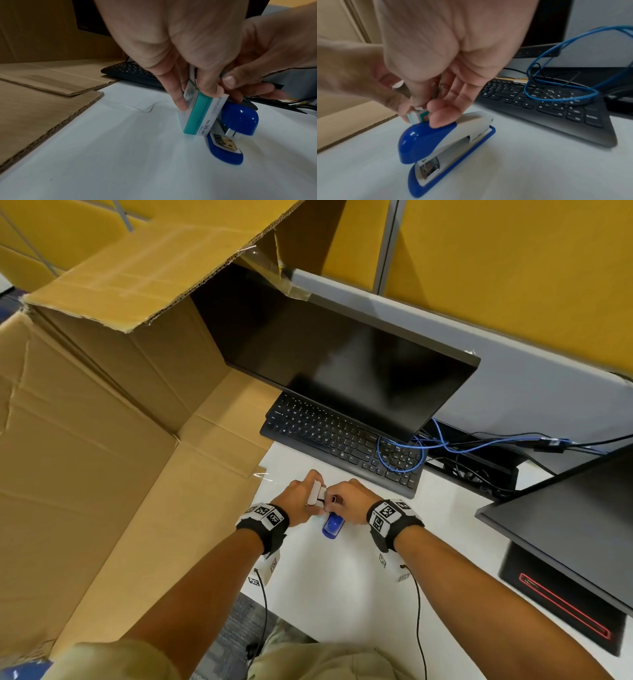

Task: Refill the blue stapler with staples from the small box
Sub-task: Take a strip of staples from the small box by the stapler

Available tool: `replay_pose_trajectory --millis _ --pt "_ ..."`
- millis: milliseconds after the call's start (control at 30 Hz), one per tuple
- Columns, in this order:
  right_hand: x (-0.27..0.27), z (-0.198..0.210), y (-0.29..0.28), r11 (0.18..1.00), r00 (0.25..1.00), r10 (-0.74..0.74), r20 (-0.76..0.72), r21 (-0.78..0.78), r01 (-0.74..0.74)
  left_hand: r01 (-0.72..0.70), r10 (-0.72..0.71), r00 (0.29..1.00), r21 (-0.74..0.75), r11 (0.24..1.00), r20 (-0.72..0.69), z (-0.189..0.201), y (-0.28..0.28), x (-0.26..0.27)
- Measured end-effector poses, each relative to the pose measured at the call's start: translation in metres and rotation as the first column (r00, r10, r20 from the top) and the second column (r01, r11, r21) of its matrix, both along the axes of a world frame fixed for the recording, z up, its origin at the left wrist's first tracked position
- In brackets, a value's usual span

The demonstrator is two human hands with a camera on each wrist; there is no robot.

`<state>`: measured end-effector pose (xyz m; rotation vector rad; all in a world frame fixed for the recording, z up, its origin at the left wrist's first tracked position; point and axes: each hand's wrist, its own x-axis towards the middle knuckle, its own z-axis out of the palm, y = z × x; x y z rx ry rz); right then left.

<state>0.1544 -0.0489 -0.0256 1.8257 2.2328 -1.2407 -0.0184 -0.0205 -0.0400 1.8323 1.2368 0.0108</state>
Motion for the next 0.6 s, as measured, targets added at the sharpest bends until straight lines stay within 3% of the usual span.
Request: replay_pose_trajectory --millis 167,600 --pt "0.007 0.002 -0.01 0.977 0.972 -0.2 -0.121 0.052 0.208 -0.005 0.005 1.0 0.015 1.0 -0.024 0.004 -0.004 0.003" --pt "0.015 -0.005 -0.028 0.949 0.939 -0.283 -0.197 0.083 0.303 -0.014 0.014 0.999 0.015 1.0 -0.041 0.001 -0.012 0.007"
